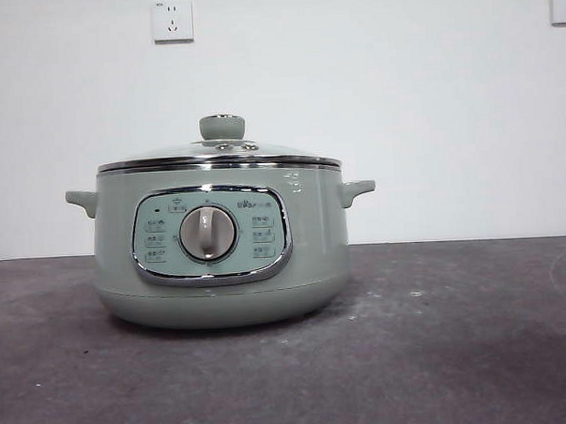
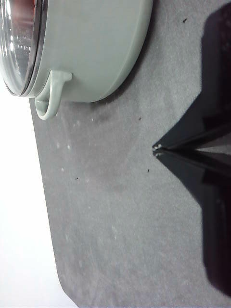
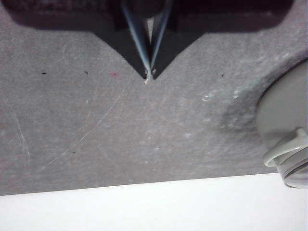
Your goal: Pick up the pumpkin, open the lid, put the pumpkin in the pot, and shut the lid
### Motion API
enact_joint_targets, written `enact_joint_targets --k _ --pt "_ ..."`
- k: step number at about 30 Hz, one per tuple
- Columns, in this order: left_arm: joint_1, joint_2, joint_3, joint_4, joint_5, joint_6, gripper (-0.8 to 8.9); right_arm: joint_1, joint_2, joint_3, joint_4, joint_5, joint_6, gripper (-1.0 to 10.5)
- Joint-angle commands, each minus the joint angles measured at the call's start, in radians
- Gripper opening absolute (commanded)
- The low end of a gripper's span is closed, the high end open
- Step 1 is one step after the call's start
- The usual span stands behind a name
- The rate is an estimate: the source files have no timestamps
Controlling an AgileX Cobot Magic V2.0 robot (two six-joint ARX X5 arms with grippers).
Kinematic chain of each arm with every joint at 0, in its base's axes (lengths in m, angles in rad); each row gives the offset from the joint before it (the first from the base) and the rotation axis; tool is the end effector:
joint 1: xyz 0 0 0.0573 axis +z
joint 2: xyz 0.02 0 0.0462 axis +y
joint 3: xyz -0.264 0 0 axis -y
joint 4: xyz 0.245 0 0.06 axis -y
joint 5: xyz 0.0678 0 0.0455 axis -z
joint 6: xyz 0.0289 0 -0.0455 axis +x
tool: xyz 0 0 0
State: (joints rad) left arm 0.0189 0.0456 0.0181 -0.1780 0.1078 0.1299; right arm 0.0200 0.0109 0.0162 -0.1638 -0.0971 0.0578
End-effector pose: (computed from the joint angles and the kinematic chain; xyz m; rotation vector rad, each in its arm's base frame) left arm 0.0974 -0.0013 0.1491 0.1163 0.1991 -0.1018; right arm 0.0960 0.0047 0.1524 0.0637 0.1618 0.1122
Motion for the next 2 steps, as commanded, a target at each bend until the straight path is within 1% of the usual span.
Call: enact_joint_targets --k 1,2 --pt "0.003 -0.003 -0.016 0.002 -0.002 -0.006 -0.04 0.001 0.002 -0.009 -0.01 0.0 0.013 0.0" --pt "0.003 -0.003 -0.016 0.002 -0.002 -0.006 -0.04 0.001 0.002 -0.009 -0.01 0.0 0.013 0.0"
